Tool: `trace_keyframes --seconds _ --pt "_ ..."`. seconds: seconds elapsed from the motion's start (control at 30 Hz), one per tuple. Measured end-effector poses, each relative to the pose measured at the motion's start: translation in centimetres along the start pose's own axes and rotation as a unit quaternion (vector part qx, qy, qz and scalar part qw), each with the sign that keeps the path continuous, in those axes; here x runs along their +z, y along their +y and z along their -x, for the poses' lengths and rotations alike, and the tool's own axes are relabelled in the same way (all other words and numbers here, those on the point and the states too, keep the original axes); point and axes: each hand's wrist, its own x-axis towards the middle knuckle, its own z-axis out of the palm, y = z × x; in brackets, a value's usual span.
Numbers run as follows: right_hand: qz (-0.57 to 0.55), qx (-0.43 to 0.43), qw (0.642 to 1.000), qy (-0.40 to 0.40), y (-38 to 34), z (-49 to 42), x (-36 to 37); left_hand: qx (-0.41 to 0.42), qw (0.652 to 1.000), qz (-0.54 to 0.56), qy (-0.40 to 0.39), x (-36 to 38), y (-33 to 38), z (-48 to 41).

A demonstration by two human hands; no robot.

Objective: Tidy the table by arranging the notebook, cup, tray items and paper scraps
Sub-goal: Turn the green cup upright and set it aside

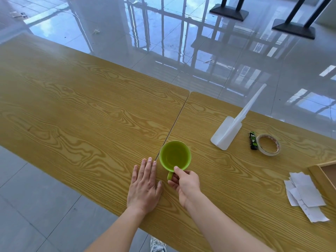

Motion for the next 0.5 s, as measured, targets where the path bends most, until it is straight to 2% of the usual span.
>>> trace_keyframes --seconds 0.5 --pt "0.009 -0.008 1.0 -0.007 -0.05 -0.03 -0.09 -0.002 1.0 -0.005 -0.003 0.02 0.01 -0.05"
